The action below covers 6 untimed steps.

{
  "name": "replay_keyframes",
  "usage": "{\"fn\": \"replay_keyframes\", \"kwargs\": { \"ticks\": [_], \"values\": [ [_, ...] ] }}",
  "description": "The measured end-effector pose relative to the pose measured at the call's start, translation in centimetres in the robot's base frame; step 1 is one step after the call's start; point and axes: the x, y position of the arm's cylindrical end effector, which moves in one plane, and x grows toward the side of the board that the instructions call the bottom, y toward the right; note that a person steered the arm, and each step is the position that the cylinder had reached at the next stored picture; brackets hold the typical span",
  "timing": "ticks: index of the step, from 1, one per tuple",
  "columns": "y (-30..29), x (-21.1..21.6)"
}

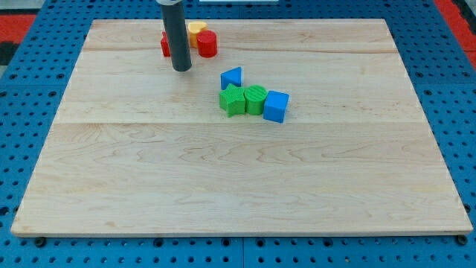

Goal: Move the red circle into the yellow heart

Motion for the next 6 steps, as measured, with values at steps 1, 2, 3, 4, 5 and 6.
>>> {"fn": "replay_keyframes", "kwargs": {
  "ticks": [1,2,3,4,5,6],
  "values": [
    [3.9,-0.1],
    [6.3,-1.5],
    [8.6,-4.5],
    [10.8,-7.2],
    [10.9,-8.8],
    [10.4,-9.9]
  ]
}}
